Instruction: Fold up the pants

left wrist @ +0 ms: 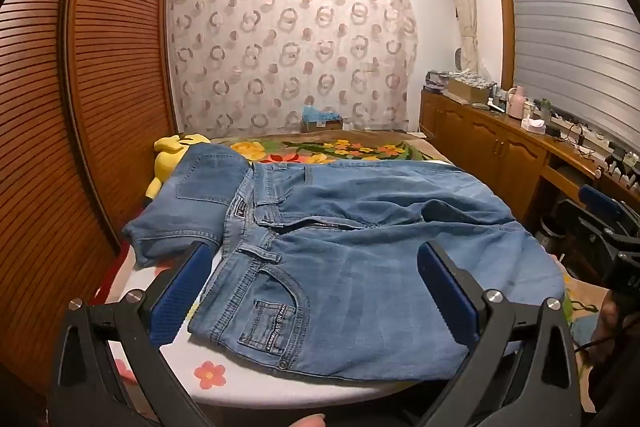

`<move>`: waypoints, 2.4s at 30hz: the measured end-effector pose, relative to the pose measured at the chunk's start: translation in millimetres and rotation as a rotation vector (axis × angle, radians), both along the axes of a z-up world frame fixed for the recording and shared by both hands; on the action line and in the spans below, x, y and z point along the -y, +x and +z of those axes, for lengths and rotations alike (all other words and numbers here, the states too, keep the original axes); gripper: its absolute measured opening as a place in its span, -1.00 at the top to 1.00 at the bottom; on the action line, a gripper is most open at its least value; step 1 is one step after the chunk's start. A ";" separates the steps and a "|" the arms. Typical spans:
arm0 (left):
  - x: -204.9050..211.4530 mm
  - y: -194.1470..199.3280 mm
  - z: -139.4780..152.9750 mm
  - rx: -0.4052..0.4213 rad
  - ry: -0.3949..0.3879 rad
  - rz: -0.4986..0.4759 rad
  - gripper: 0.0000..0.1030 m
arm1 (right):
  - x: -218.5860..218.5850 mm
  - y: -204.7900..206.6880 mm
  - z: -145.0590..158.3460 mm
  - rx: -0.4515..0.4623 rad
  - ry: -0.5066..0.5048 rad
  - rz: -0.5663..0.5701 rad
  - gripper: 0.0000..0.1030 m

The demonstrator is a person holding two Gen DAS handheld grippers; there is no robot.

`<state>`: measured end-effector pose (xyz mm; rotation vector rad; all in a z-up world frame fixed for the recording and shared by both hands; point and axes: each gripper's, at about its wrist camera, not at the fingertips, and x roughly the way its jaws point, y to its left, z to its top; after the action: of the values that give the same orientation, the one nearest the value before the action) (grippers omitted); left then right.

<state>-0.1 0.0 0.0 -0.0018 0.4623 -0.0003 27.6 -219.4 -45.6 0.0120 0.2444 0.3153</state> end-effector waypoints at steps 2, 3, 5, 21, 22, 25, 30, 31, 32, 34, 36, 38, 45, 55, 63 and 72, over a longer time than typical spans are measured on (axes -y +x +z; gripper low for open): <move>0.2 -0.1 0.1 0.001 0.006 0.004 -0.99 | 0.6 -0.4 -0.1 0.005 0.018 0.005 -0.98; 0.3 0.0 0.1 0.001 0.006 0.004 -0.99 | 0.5 -0.6 -0.2 0.005 0.017 0.005 -0.98; 0.3 0.4 0.2 0.001 0.007 0.005 -0.99 | 0.6 -1.2 -0.3 0.007 0.014 0.006 -0.98; 0.5 0.1 -0.2 0.011 0.008 0.004 -0.99 | 1.5 -0.8 -0.4 0.006 0.009 0.002 -0.98; 0.5 -0.1 -0.1 0.012 0.008 0.004 -0.99 | 2.1 -2.6 -0.3 0.006 0.009 0.002 -0.98; 0.5 -0.4 -0.2 0.014 0.010 0.005 -0.99 | 1.2 -2.9 -0.5 0.008 0.008 0.002 -0.98; 0.6 -0.6 -0.2 0.015 0.010 0.004 -0.99 | 0.4 -3.3 0.2 0.010 0.007 0.002 -0.98; 0.5 -0.9 -0.1 0.017 0.009 0.004 -0.99 | 0.8 -3.6 -0.2 0.010 0.008 0.002 -0.98; -1.7 -2.8 8.2 0.018 0.009 0.004 -0.99 | 0.8 -3.6 -0.2 0.010 0.007 0.002 -0.98; -0.8 -4.0 10.9 0.018 0.009 0.004 -0.99 | 1.0 -3.9 -0.2 0.011 0.007 0.003 -0.98; -1.3 -4.1 13.5 0.018 0.009 0.005 -0.99 | 1.2 -4.2 -0.1 0.012 0.006 0.004 -0.98; -1.4 -4.4 13.4 0.019 0.008 0.004 -0.99 | 0.6 -3.7 -0.7 0.012 0.006 0.003 -0.98; -1.1 -4.8 13.6 0.022 0.009 0.005 -0.99 | 0.3 -4.1 -0.6 0.012 0.005 0.003 -0.98; -0.6 -6.3 13.8 0.025 0.010 0.004 -0.99 | 0.1 -4.5 0.7 0.014 0.005 0.003 -0.98; 0.1 -6.9 13.6 0.028 0.011 0.005 -0.99 | 0.6 -4.9 1.9 0.015 0.004 0.004 -0.98; 0.7 -7.9 14.8 0.029 0.012 0.005 -0.99 | 0.1 -5.0 2.4 0.015 0.003 0.005 -0.98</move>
<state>-8.0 -0.8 14.8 0.0093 0.4333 0.0073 22.6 -219.5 -43.2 0.0124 0.2286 0.3210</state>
